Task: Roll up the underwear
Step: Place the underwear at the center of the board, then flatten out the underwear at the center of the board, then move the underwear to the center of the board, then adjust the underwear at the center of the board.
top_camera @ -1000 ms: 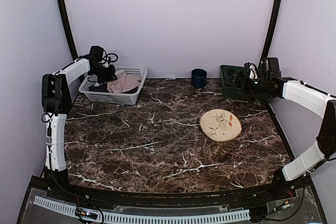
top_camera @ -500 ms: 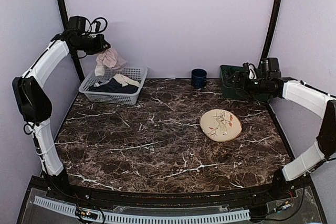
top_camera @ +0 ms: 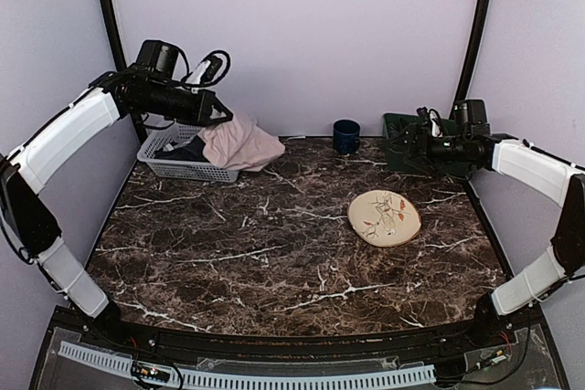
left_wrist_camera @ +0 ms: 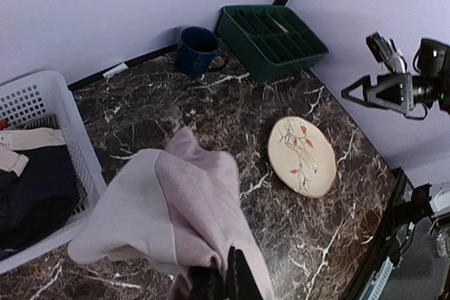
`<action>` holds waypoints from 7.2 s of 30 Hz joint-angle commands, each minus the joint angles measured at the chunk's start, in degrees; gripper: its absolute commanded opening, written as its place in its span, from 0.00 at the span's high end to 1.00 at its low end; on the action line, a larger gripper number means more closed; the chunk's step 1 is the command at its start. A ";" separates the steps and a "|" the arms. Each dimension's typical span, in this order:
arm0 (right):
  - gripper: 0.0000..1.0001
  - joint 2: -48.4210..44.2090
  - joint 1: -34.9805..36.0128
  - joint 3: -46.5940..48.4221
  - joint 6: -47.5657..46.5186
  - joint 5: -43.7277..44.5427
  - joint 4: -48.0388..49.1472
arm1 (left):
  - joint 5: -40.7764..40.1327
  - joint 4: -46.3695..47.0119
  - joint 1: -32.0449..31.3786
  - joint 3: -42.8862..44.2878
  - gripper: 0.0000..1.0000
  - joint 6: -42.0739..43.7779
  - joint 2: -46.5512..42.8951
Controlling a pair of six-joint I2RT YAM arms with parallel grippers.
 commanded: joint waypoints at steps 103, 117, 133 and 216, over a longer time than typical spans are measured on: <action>0.40 43.72 30.97 32.42 -8.72 6.16 -12.15 | -20.68 6.86 0.37 -42.26 1.00 -11.70 -7.83; 1.00 47.30 31.21 39.95 -11.38 3.92 -16.38 | -14.08 8.39 0.54 -37.90 1.00 -9.48 -6.58; 1.00 22.81 25.75 28.44 -10.91 6.04 -6.20 | -8.24 8.14 0.56 -29.26 1.00 -4.65 -17.48; 0.49 42.61 32.14 33.37 -8.82 11.71 -16.55 | -15.41 -1.76 -9.90 -42.33 0.42 -9.85 -9.00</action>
